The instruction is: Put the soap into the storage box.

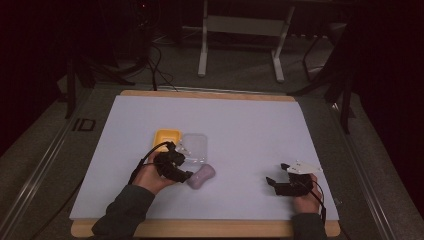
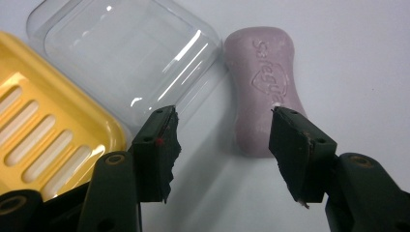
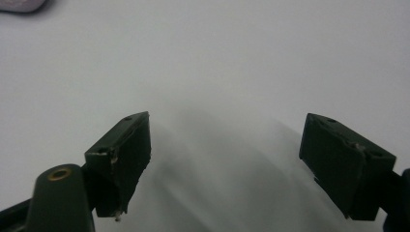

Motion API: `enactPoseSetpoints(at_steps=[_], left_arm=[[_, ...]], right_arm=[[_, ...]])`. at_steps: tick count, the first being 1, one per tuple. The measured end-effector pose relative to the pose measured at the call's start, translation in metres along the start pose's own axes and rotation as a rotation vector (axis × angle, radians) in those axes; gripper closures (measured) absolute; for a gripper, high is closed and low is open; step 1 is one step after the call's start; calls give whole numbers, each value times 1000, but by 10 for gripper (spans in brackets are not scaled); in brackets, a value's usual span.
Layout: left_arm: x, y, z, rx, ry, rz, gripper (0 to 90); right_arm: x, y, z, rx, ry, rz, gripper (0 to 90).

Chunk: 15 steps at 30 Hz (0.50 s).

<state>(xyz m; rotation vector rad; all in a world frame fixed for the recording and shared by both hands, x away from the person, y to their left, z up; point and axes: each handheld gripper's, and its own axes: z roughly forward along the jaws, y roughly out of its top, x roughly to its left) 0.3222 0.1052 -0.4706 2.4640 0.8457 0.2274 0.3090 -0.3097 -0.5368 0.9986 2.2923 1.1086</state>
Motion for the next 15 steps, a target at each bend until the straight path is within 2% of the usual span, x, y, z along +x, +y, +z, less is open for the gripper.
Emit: enactPoseSetpoints(at_steps=[15], left_arm=[[0, 11, 4, 30, 0, 12, 439]], right_arm=[[0, 0, 0, -3, 1, -1, 183]])
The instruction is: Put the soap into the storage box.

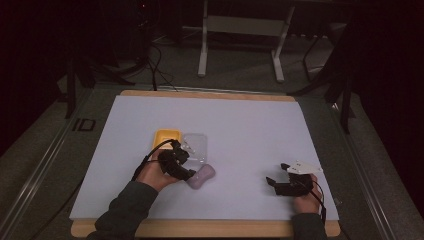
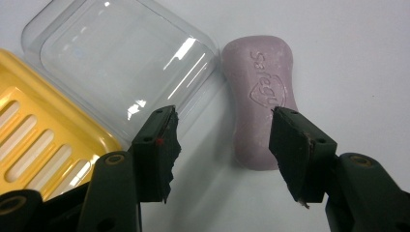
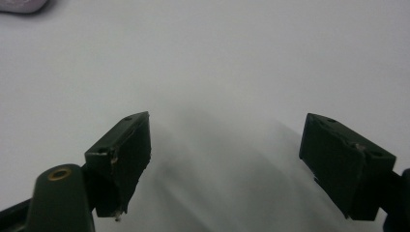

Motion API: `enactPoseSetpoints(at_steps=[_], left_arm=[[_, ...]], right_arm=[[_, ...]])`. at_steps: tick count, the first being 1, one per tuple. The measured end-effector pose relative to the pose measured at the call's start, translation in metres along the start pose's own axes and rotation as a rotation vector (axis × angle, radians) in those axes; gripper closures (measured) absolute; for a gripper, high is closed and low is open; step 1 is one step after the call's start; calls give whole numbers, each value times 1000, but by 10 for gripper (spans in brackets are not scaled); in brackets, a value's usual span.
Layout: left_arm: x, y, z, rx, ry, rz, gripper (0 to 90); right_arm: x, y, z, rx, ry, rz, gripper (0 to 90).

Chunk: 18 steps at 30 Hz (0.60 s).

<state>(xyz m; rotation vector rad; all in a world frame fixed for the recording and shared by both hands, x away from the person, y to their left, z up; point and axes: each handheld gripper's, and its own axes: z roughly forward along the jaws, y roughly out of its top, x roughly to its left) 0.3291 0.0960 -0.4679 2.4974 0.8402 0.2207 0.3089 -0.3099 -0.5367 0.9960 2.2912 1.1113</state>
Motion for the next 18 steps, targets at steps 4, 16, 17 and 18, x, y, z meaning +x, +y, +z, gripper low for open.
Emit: enactPoseSetpoints(at_steps=[4, 16, 17, 18], left_arm=[[0, 2, 1, 10, -1, -8, 430], [-3, 11, 6, 50, -2, 3, 428], [-3, 12, 6, 51, -2, 0, 428], [-3, 12, 7, 56, -3, -1, 429]], right_arm=[[0, 0, 0, 1, -1, 0, 183], [0, 0, 0, -3, 1, -1, 184], [0, 0, 0, -3, 0, -1, 183], [0, 0, 0, -4, 1, -3, 183]])
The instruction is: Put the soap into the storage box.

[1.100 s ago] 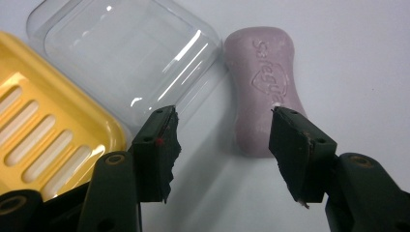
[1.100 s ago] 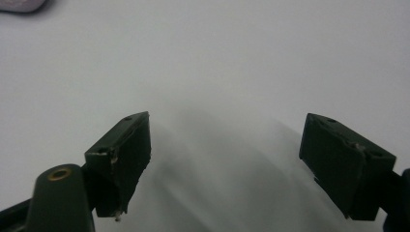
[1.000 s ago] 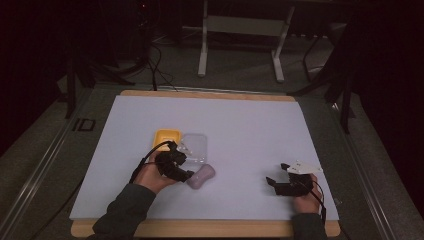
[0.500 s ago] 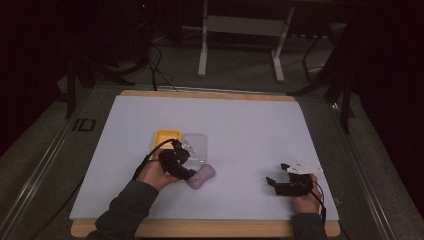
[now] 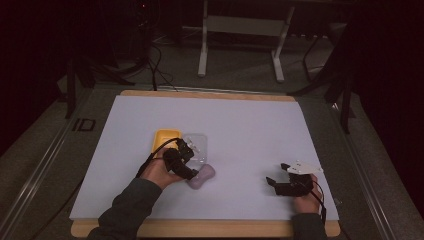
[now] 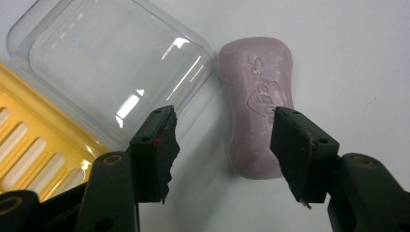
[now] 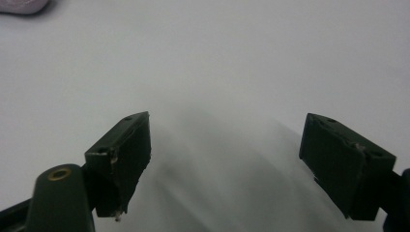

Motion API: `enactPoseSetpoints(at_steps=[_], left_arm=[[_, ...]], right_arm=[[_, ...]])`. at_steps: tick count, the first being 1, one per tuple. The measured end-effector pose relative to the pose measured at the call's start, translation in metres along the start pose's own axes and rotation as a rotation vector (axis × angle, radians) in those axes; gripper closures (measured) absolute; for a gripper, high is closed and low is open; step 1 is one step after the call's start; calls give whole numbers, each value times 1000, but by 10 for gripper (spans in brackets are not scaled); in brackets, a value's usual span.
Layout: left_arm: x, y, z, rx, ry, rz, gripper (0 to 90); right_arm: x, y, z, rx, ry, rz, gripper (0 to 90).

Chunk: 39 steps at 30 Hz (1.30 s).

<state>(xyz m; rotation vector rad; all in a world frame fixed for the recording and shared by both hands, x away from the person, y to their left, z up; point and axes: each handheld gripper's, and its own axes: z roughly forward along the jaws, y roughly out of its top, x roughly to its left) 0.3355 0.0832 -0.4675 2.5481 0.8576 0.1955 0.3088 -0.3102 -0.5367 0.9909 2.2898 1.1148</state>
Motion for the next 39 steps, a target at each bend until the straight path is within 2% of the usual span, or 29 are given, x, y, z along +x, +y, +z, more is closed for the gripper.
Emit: enactPoseSetpoints(at_steps=[18, 32, 35, 39], left_arm=[[-4, 13, 4, 67, -4, 19, 428], [-9, 20, 10, 97, -10, 27, 422], [-10, 21, 12, 95, 0, 3, 399], [-10, 21, 14, 100, 7, -1, 365]], right_arm=[[0, 0, 0, 0, 1, -2, 183], [0, 0, 0, 2, 0, -2, 183], [0, 0, 0, 2, 0, -2, 183], [0, 0, 0, 2, 0, -2, 183]])
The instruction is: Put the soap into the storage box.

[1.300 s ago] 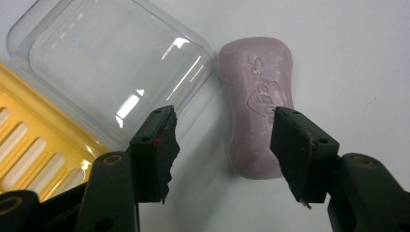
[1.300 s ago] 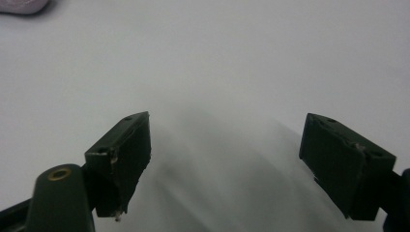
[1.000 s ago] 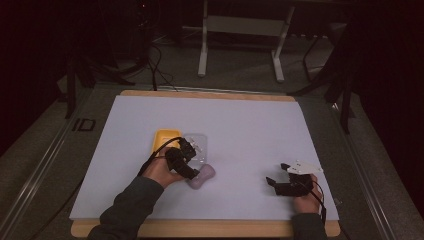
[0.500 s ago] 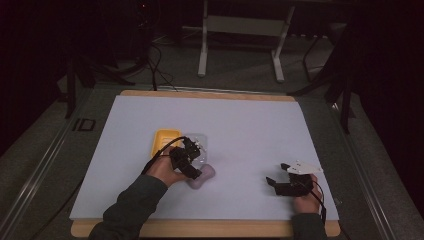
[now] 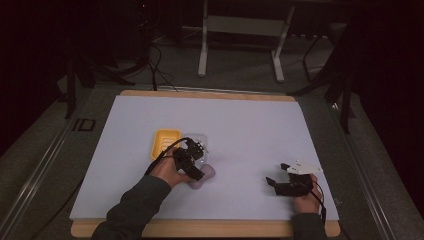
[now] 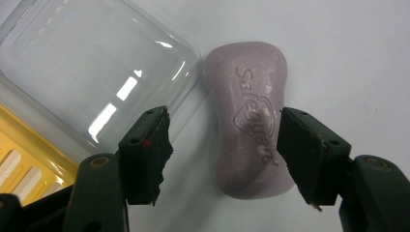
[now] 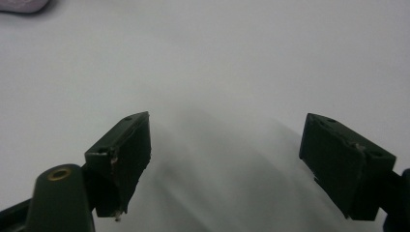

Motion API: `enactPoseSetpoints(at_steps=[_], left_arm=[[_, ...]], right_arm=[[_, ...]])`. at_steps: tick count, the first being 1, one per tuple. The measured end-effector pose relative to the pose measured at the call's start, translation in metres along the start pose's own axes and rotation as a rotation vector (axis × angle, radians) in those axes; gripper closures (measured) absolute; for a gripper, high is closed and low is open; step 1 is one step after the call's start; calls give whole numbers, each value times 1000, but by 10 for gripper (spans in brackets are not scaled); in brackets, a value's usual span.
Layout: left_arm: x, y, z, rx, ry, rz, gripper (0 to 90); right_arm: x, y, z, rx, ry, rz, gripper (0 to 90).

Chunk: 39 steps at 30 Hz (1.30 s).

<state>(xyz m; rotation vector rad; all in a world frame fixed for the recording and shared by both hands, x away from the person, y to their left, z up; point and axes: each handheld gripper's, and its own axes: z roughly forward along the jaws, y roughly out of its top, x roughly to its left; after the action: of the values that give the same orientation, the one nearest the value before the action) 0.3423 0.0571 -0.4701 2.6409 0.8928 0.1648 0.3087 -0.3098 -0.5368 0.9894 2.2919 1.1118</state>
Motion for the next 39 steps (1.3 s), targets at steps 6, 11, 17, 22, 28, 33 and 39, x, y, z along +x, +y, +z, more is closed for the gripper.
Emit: enactPoseSetpoints(at_steps=[6, 11, 17, 22, 28, 33, 39], left_arm=[[-3, 2, 3, 15, -5, 10, 349], [-4, 4, 6, 28, -15, 10, 339], [-7, 6, 11, 43, -17, 11, 295], [-7, 7, 15, 57, -19, 13, 291], [-7, 8, 20, 68, -23, 2, 289], [-7, 8, 23, 78, -21, -1, 288], [-8, 8, 27, 88, -26, -4, 289]], right_arm=[[0, 0, 0, 2, -1, 0, 183], [0, 0, 0, 3, -2, 0, 183], [0, 0, 0, 4, -1, -1, 183], [0, 0, 0, 4, -2, -3, 183], [0, 0, 0, 3, -2, -3, 182], [0, 0, 0, 3, -2, -4, 182], [1, 0, 0, 5, -1, -6, 182]])
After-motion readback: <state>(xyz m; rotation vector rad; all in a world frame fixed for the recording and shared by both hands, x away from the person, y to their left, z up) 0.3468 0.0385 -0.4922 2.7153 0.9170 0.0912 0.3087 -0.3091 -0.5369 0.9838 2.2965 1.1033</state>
